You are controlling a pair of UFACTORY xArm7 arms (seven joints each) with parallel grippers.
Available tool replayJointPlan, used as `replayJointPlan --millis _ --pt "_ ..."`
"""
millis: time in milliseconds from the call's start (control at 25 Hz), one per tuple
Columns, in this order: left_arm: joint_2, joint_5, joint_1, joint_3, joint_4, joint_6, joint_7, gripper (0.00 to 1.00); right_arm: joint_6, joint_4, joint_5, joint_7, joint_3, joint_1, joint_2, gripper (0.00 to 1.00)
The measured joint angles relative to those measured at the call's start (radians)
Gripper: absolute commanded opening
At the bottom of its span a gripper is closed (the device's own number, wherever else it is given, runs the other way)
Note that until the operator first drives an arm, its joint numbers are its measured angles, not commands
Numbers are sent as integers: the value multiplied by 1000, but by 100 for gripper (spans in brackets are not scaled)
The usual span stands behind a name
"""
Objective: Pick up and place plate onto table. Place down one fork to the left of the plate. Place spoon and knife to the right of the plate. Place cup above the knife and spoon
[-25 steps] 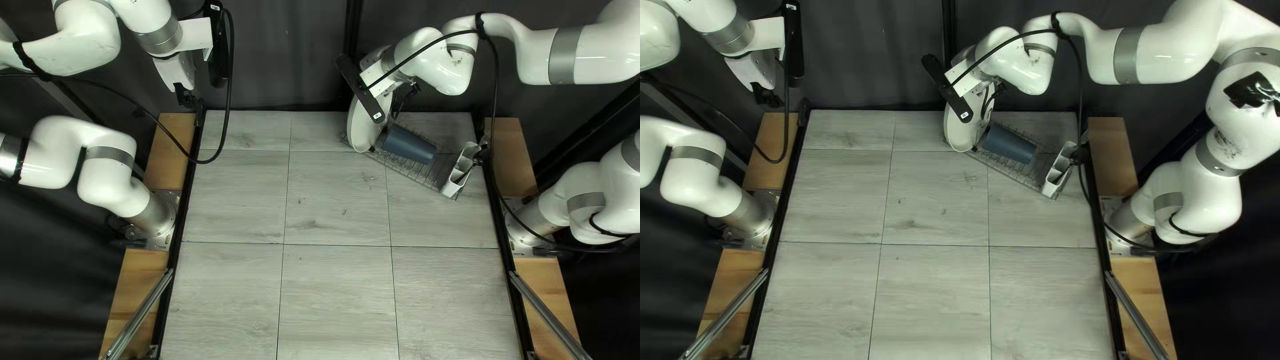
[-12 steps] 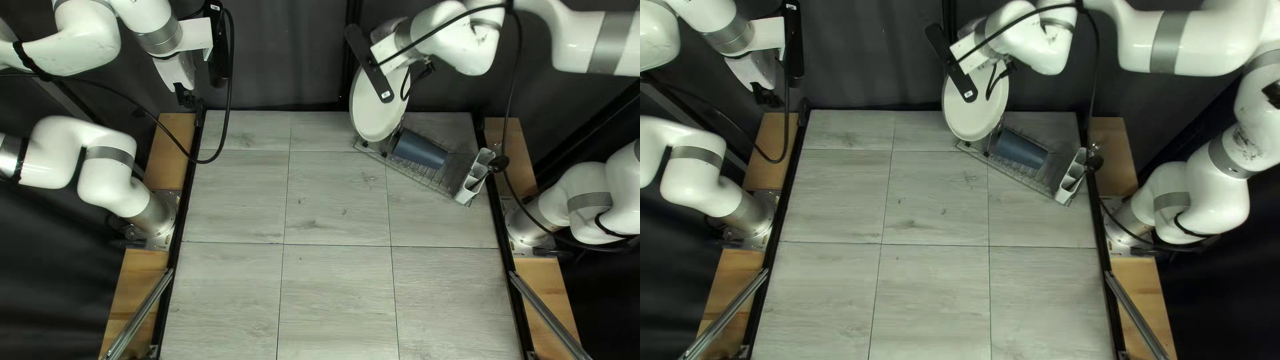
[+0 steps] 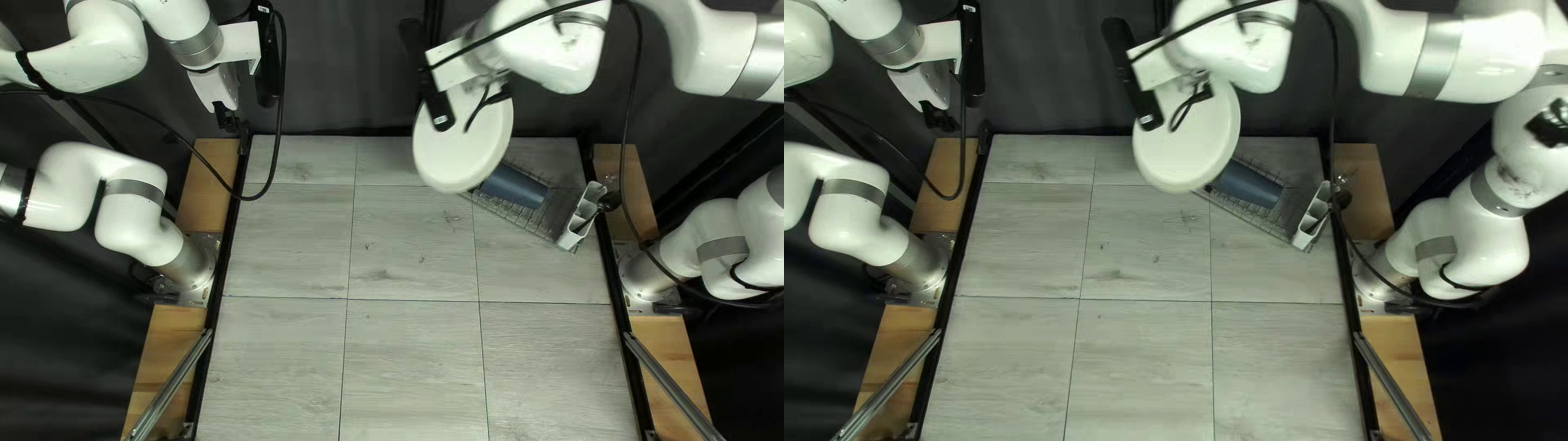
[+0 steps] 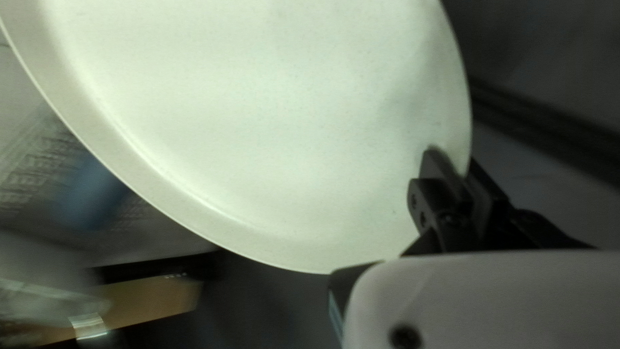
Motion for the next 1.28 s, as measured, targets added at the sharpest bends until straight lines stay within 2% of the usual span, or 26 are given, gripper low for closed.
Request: replayJointPlan --millis 160,520,640,920,1280 --pt "0 0 0 0 0 0 0 100 16 -41 84 125 37 40 -3 0" --pt "0 0 0 0 0 0 0 100 0 -60 95 134 39 41 -6 0" --pt "0 0 0 0 0 0 0 100 4 -34 159 172 31 28 31 0" --pt "0 0 0 0 0 0 0 100 52 37 353 415 51 43 179 0" --pt "0 0 0 0 0 0 0 100 -100 -14 483 410 96 40 301 0"
